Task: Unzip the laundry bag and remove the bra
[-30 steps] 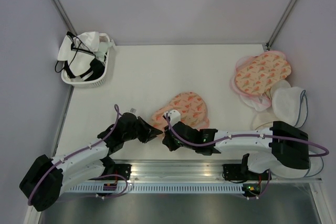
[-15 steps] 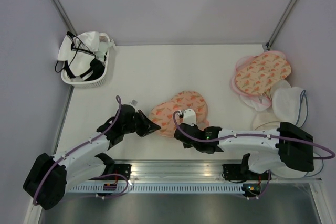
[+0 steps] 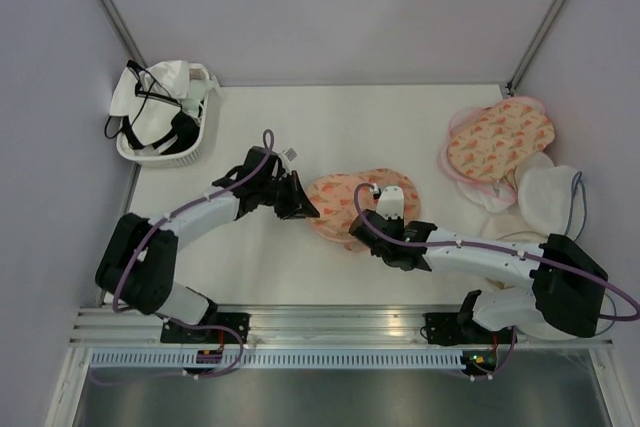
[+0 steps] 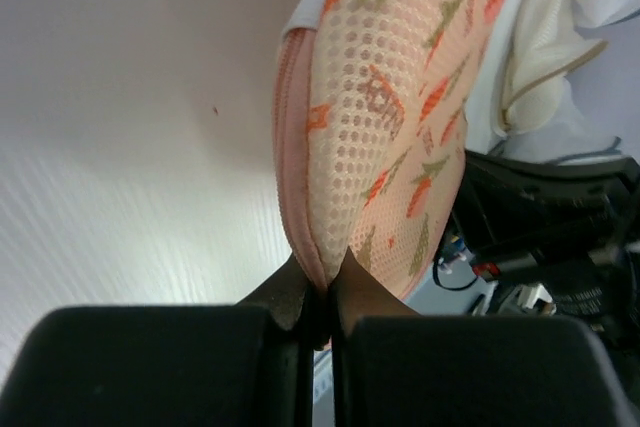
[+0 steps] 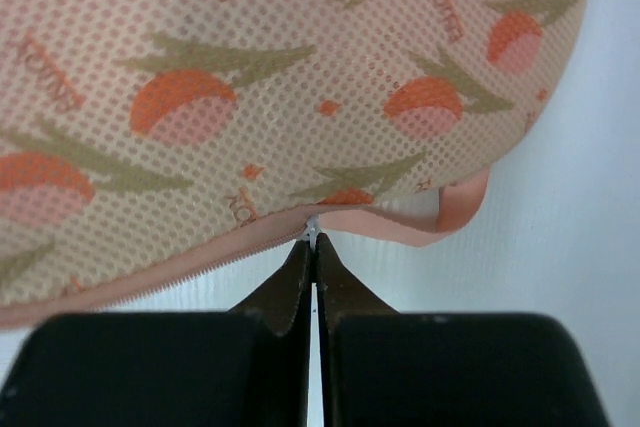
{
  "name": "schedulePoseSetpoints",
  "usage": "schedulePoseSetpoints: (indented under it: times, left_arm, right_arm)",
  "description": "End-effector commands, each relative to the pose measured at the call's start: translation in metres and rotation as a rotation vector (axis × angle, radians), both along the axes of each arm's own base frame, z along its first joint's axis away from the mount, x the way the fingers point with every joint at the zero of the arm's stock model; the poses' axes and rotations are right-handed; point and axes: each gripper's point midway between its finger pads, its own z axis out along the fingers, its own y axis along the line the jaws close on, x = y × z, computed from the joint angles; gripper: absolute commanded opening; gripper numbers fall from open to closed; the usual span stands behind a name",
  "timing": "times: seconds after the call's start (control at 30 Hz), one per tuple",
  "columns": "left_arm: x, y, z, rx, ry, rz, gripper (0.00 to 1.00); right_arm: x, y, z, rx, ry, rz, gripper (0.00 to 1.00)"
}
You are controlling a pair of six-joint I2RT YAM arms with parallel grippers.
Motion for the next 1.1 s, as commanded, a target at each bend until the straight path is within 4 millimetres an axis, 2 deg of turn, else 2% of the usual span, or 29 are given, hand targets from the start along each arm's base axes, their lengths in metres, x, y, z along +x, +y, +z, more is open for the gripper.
schedulePoseSetpoints:
  times: [0.0, 0.03, 0.07, 0.1, 0.13, 0.17, 0.2, 0.27, 0.3, 0.33, 0.4, 0.47, 0.5, 0.57, 0.6, 0.63, 0.67, 0.7, 0.73, 0.77, 0.8, 0.9, 1.07]
  left_arm:
    - [0.04, 0.001, -0.01, 0.09, -0.098, -0.078, 0.02]
    - [0.05, 0.001, -0.032, 0.12, -0.052, -0.077, 0.02]
    - [0.059, -0.001, -0.036, 0.126, -0.053, -0.081, 0.02]
    - [0.079, -0.008, -0.027, 0.114, -0.087, -0.076, 0.02]
    - [0.086, -0.01, -0.042, 0.12, -0.053, -0.079, 0.02]
    - [0.093, -0.014, -0.042, 0.108, -0.048, -0.073, 0.06]
    - [0.105, -0.019, -0.036, 0.099, -0.061, -0.058, 0.29]
    - [0.113, -0.02, -0.031, 0.097, -0.067, -0.019, 0.66]
    - [0.114, -0.015, -0.034, 0.122, -0.054, 0.035, 0.8]
    - [0.114, -0.012, -0.034, 0.133, -0.056, 0.063, 0.85]
    - [0.104, 0.003, -0.038, 0.171, -0.028, 0.151, 0.9]
    - [0.089, 0.014, -0.041, 0.19, 0.009, 0.227, 0.9]
    - [0.072, 0.028, -0.046, 0.213, 0.021, 0.273, 0.91]
    - [0.052, 0.028, -0.046, 0.181, 0.047, 0.318, 0.91]
    - [0.033, 0.032, -0.047, 0.168, 0.053, 0.326, 0.91]
    - [0.02, 0.027, -0.047, 0.153, 0.059, 0.314, 0.91]
    - [0.016, 0.021, -0.041, 0.105, 0.063, 0.337, 0.91]
    - [0.001, 0.02, -0.047, 0.083, 0.091, 0.327, 0.92]
    - [-0.007, 0.011, -0.035, 0.028, 0.073, 0.311, 0.92]
    - [-0.014, 0.002, -0.032, -0.041, 0.095, 0.314, 0.94]
    - [-0.02, -0.007, -0.023, -0.096, 0.084, 0.295, 0.94]
    - [-0.03, -0.023, -0.015, -0.174, 0.1, 0.276, 0.94]
    - [-0.027, -0.029, -0.015, -0.2, 0.066, 0.32, 0.94]
  right_arm:
    - [-0.002, -0.023, -0.002, -0.094, -0.002, 0.008, 0.0]
    - [-0.003, -0.02, -0.002, -0.074, 0.002, 0.018, 0.0]
    - [-0.004, -0.019, -0.003, -0.068, 0.007, 0.024, 0.0]
    - [-0.007, -0.018, -0.006, -0.058, 0.021, 0.032, 0.0]
    - [-0.007, -0.014, -0.004, -0.035, 0.018, 0.037, 0.0]
    - [-0.008, -0.012, -0.005, -0.026, 0.021, 0.044, 0.0]
    - [-0.009, -0.009, -0.005, -0.014, 0.03, 0.053, 0.0]
    - [-0.009, -0.004, -0.005, 0.004, 0.031, 0.063, 0.0]
    - [-0.007, 0.0, -0.004, 0.014, 0.031, 0.066, 0.0]
    - [-0.007, 0.004, -0.006, 0.019, 0.04, 0.075, 0.0]
    - [-0.005, 0.011, -0.004, 0.034, 0.041, 0.085, 0.0]
    - [-0.004, 0.019, -0.007, 0.04, 0.053, 0.099, 0.01]
    - [-0.002, 0.024, -0.006, 0.049, 0.054, 0.105, 0.0]
    - [-0.005, 0.045, -0.008, 0.103, 0.087, 0.175, 0.0]
    - [-0.008, 0.055, -0.008, 0.14, 0.098, 0.211, 0.0]
    - [-0.004, 0.075, -0.002, 0.215, 0.077, 0.253, 0.0]
    - [-0.013, 0.088, -0.001, 0.275, 0.113, 0.309, 0.0]
    - [-0.014, 0.097, 0.002, 0.307, 0.114, 0.335, 0.0]
    - [-0.014, 0.107, 0.005, 0.341, 0.11, 0.359, 0.0]
    - [-0.014, 0.114, 0.008, 0.364, 0.114, 0.378, 0.0]
    - [-0.014, 0.118, 0.009, 0.369, 0.116, 0.389, 0.01]
    - [-0.014, 0.125, 0.013, 0.379, 0.116, 0.416, 0.01]
    - [-0.013, 0.127, 0.018, 0.376, 0.108, 0.433, 0.0]
